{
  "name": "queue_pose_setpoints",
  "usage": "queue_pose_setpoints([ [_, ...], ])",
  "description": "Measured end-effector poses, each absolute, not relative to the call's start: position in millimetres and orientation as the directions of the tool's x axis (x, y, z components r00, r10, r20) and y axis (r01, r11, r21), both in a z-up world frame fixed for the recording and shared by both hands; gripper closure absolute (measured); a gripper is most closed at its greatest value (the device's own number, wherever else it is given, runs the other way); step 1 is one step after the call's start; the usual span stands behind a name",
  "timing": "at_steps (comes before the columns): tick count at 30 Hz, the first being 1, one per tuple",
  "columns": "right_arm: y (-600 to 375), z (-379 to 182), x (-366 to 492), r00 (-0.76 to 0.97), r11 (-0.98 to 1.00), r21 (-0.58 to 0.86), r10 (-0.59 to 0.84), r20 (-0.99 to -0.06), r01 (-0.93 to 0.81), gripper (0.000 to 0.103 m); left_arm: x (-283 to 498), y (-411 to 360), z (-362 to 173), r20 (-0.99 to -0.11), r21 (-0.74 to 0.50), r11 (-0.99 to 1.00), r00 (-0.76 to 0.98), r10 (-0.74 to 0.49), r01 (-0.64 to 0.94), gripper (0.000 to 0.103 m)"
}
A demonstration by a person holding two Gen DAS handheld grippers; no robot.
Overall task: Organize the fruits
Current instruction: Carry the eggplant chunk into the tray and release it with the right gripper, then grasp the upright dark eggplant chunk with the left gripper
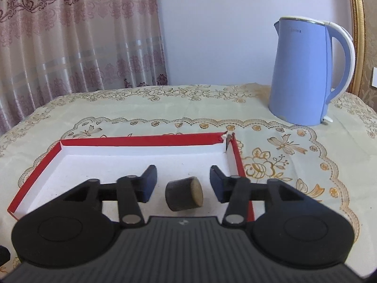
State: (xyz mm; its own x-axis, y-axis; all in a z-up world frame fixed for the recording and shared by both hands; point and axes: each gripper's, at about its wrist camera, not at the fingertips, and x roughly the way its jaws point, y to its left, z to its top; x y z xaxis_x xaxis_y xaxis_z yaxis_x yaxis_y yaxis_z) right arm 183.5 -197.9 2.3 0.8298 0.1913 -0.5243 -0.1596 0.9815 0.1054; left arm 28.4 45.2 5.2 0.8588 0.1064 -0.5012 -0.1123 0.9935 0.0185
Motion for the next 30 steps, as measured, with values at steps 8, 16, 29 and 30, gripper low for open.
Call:
queue_pose_setpoints([
  [8, -213, 23, 143, 0.87, 0.979, 0.129, 0.202, -0.449, -0.161, 0.053, 25, 42, 7, -0.482, 0.06, 0.992, 0.867, 0.129, -0.115, 0.002],
  [16, -222, 33, 60, 0.907, 0.975, 0.094, 0.224, -0.356, -0.203, 0.032, 10, 55, 6, -0.443, 0.025, 1.0, 0.896, 0.008, 0.003, 0.002],
  [29, -247, -5, 8, 0.902, 0.989, 0.076, 0.149, -0.405, -0.129, 0.036, -11, 34, 1, -0.395, 0.058, 0.98, 0.906, -0.152, 0.189, 0.002],
  [30, -249, -7, 7, 0.9, 0.987, 0.088, 0.16, -0.406, -0.136, 0.036, -11, 29, -1, -0.395, 0.066, 0.977, 0.905, -0.159, 0.201, 0.002],
])
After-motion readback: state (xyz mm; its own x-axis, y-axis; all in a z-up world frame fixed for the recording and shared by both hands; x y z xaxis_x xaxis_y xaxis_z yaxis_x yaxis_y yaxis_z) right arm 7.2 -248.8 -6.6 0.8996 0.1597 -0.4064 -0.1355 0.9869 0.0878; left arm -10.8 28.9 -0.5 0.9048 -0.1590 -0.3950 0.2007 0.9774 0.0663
